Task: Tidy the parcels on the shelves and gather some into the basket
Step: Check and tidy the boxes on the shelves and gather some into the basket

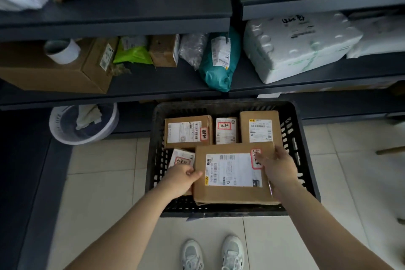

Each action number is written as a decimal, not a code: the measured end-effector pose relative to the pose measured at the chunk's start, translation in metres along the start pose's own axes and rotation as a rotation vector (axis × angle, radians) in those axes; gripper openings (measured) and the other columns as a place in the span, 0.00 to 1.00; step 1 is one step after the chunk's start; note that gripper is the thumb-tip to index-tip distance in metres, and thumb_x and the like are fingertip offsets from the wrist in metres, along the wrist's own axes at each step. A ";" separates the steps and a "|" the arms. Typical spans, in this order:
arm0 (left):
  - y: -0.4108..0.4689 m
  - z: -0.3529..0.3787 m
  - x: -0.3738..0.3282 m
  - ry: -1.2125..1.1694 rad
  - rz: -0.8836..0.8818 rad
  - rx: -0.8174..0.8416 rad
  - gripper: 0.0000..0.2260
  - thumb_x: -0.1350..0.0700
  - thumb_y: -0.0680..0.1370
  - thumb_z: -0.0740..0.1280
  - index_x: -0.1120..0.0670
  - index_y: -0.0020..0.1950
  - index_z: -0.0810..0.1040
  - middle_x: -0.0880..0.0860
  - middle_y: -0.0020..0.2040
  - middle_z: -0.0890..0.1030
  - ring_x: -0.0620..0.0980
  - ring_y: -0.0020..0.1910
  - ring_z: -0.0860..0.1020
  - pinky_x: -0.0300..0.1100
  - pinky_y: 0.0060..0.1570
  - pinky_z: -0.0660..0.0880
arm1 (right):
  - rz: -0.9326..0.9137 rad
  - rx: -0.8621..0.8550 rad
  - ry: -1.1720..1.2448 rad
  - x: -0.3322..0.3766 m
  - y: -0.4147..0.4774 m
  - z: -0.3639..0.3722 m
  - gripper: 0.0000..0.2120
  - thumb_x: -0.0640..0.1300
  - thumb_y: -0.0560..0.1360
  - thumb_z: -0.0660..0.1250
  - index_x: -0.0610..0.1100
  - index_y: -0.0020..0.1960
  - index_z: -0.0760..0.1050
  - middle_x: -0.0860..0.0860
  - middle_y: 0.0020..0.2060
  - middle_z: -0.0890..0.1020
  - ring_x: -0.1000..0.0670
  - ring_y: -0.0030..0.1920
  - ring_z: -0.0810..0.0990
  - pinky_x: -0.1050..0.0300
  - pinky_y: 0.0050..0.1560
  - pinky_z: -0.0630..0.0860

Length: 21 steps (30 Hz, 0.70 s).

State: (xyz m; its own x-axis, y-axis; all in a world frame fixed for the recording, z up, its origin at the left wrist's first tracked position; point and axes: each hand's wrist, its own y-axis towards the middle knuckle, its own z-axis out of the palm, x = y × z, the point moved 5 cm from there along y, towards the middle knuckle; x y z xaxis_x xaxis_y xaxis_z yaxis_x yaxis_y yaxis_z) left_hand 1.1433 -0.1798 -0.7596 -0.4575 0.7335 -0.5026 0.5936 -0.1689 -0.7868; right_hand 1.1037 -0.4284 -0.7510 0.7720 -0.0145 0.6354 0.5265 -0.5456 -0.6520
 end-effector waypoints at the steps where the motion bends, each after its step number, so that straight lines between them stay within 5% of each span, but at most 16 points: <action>1: 0.006 0.005 0.008 0.003 -0.016 0.003 0.12 0.49 0.79 0.64 0.58 0.51 0.79 0.56 0.51 0.82 0.54 0.49 0.81 0.54 0.52 0.78 | -0.016 -0.003 -0.060 -0.017 0.016 0.003 0.34 0.64 0.58 0.69 0.59 0.63 0.69 0.52 0.51 0.81 0.44 0.50 0.81 0.42 0.48 0.80; 4: 0.018 0.009 0.026 0.034 -0.048 -0.052 0.13 0.49 0.80 0.62 0.57 0.51 0.80 0.53 0.50 0.82 0.53 0.50 0.80 0.53 0.53 0.78 | 0.013 0.055 -0.118 -0.027 0.012 0.021 0.27 0.52 0.70 0.70 0.54 0.67 0.68 0.49 0.51 0.81 0.42 0.54 0.80 0.42 0.52 0.78; 8: 0.027 -0.006 0.040 0.168 -0.027 -0.159 0.10 0.50 0.80 0.61 0.55 0.51 0.77 0.49 0.48 0.81 0.48 0.46 0.79 0.41 0.45 0.78 | 0.042 0.127 -0.127 -0.018 -0.012 0.045 0.19 0.41 0.78 0.64 0.44 0.68 0.69 0.50 0.47 0.79 0.50 0.44 0.80 0.52 0.43 0.79; 10: 0.031 -0.010 0.043 0.197 0.006 -0.187 0.09 0.49 0.80 0.61 0.53 0.49 0.76 0.49 0.48 0.82 0.47 0.44 0.79 0.39 0.43 0.77 | -0.010 0.131 -0.157 -0.014 -0.008 0.055 0.21 0.42 0.79 0.63 0.43 0.71 0.65 0.48 0.50 0.79 0.53 0.42 0.77 0.62 0.34 0.73; 14: 0.034 -0.011 0.046 0.207 0.011 -0.199 0.11 0.44 0.78 0.62 0.51 0.48 0.77 0.46 0.45 0.81 0.46 0.43 0.81 0.40 0.43 0.80 | -0.048 0.119 -0.243 -0.001 -0.003 0.059 0.16 0.43 0.78 0.64 0.42 0.65 0.70 0.48 0.49 0.78 0.47 0.47 0.77 0.52 0.49 0.76; 21: 0.022 -0.018 0.048 0.293 0.020 -0.245 0.17 0.42 0.78 0.61 0.53 0.45 0.80 0.48 0.43 0.83 0.46 0.41 0.81 0.45 0.44 0.81 | 0.016 0.128 -0.273 -0.011 -0.009 0.052 0.11 0.43 0.78 0.64 0.41 0.58 0.73 0.48 0.43 0.77 0.47 0.44 0.76 0.54 0.45 0.73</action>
State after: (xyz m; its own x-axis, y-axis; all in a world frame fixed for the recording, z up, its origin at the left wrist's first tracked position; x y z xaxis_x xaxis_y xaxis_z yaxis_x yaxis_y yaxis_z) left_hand 1.1466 -0.1359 -0.7949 -0.2567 0.8946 -0.3659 0.7577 -0.0487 -0.6508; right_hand 1.1090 -0.3795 -0.7739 0.8385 0.2130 0.5015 0.5408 -0.4371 -0.7187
